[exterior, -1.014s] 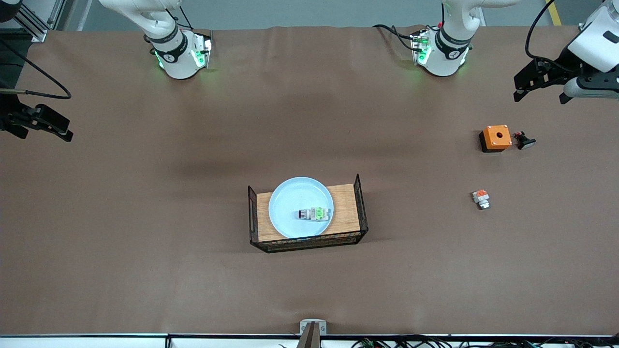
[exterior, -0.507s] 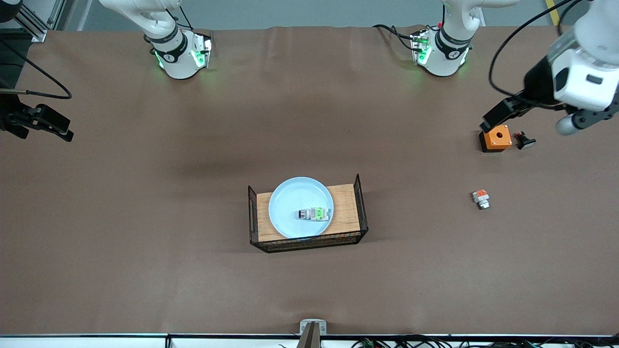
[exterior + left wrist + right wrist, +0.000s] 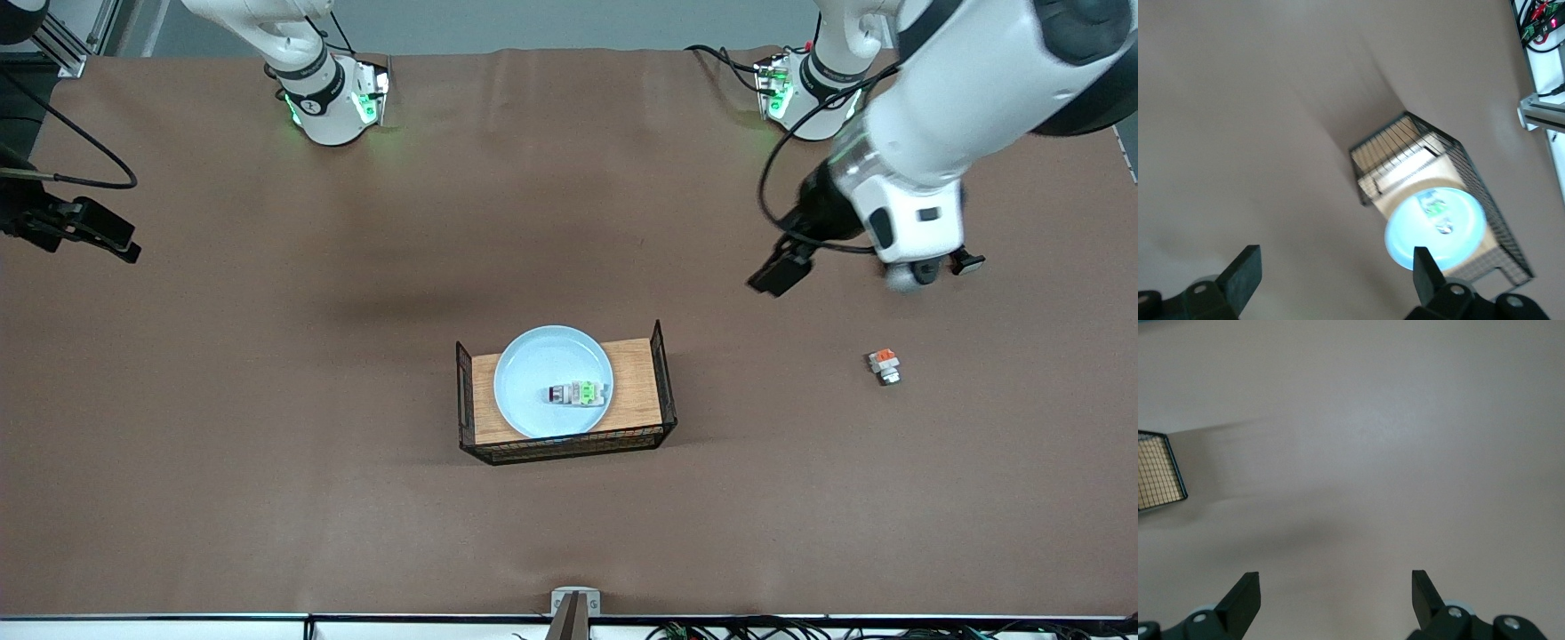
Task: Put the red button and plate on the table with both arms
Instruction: 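Lower the left gripper onto the green button on the plate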
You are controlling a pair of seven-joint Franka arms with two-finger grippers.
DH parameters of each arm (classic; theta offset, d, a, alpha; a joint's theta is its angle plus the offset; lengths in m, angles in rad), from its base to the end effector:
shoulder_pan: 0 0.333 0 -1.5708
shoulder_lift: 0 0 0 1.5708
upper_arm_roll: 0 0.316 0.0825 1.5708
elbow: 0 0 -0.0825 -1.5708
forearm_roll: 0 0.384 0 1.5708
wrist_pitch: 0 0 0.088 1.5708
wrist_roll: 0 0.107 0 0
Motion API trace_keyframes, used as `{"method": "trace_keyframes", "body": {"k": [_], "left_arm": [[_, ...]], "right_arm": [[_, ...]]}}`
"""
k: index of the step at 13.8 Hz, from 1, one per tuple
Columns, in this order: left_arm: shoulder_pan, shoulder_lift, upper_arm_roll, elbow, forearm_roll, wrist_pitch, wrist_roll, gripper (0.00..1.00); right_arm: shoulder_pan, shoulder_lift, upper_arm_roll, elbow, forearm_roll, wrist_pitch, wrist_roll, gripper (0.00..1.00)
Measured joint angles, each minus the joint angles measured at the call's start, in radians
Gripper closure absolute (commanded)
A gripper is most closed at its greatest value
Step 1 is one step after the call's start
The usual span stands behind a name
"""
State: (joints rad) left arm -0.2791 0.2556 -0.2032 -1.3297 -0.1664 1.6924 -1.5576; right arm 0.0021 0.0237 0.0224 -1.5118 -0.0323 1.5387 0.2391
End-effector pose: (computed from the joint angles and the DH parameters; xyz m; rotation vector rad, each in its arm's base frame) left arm 0.5701 -0.2962 0.6028 2.4985 1.5242 -0.1851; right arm 0.5591 0.0100 0.6363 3.0925 -0.3348 0.0114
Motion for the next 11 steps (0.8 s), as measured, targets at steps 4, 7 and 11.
{"method": "trace_keyframes", "body": {"k": [4, 7, 11], "left_arm": [[-0.121, 0.132, 0.013, 0.04, 0.001, 0.116, -0.313, 0.0], [-0.215, 0.263, 0.07, 0.101, 0.001, 0.163, -0.46, 0.0], [-0.286, 0.368, 0.123, 0.141, 0.001, 0.269, -0.539, 0.0]], "right_arm": [[0.093, 0.001, 0.007, -0.005, 0.0, -0.019, 0.26, 0.0], [0.15, 0.004, 0.008, -0.026, 0.0, -0.021, 0.43, 0.0], [0.195, 0.023, 0.008, -0.047, 0.0, -0.019, 0.551, 0.0]]}}
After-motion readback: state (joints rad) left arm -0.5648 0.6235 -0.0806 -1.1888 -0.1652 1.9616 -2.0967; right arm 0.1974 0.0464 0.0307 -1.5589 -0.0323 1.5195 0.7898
